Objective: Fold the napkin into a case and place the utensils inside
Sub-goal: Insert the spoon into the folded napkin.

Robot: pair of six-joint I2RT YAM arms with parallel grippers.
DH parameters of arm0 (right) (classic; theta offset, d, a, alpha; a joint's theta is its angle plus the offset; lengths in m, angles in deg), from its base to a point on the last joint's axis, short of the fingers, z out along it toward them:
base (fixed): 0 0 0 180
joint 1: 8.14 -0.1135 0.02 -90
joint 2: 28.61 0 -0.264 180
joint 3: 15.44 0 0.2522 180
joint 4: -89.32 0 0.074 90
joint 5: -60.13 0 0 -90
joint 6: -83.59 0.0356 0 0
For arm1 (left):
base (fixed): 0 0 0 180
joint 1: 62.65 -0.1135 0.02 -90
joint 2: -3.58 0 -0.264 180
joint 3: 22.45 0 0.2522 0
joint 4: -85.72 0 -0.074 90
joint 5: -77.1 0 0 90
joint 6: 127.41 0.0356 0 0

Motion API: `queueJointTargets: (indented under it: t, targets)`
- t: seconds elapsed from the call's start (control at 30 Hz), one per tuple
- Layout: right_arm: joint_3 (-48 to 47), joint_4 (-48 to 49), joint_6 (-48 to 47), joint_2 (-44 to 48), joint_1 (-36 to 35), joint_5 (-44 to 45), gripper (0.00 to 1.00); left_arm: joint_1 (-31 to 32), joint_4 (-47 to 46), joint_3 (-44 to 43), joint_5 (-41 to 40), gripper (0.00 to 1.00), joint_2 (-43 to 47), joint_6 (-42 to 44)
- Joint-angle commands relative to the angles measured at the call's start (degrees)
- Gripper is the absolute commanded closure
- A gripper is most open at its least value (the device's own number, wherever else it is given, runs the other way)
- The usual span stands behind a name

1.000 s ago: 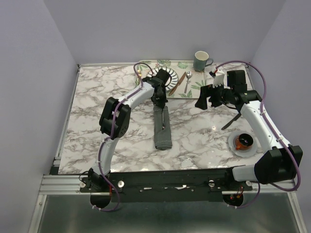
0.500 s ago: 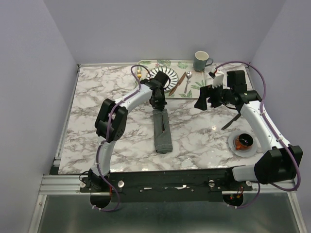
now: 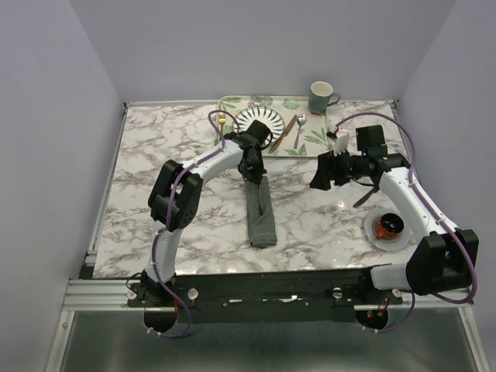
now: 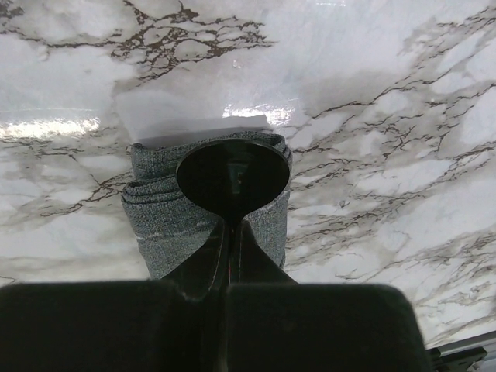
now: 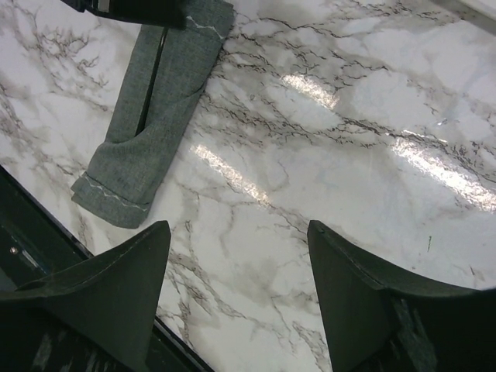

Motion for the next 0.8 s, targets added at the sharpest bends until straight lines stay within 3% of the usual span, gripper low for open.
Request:
queueJointTargets:
  t: [0.0,0.27,0.43,0.53,0.77]
  targets:
    - [0.71,0.47,-1.70,1.29,-0.01,-1.72,0.20,1.27,-0.14,1.06,-0.20,1.00,3.09,-1.66]
    - [1.77,0.47,-2.41,1.03,-0.19,-2.42,0.21,2.41,0.13,2.63,-0.55,1.00,4.05,-2.54]
    - [4.83,1.26,-6.09,4.09,-3.69,-4.53,0.33,2.59,-0.40,2.99,-0.64,1.00,4.23,-2.45]
    - [8.95,3.80,-10.29,6.74,-9.14,-4.54,0.42,2.59,-0.57,2.90,-0.82,1.00,3.97,-1.75]
    - [21.88,15.40,-23.57,15.09,-29.33,-2.86,0.49,2.50,-1.36,3.52,0.94,1.00,3.35,-0.52]
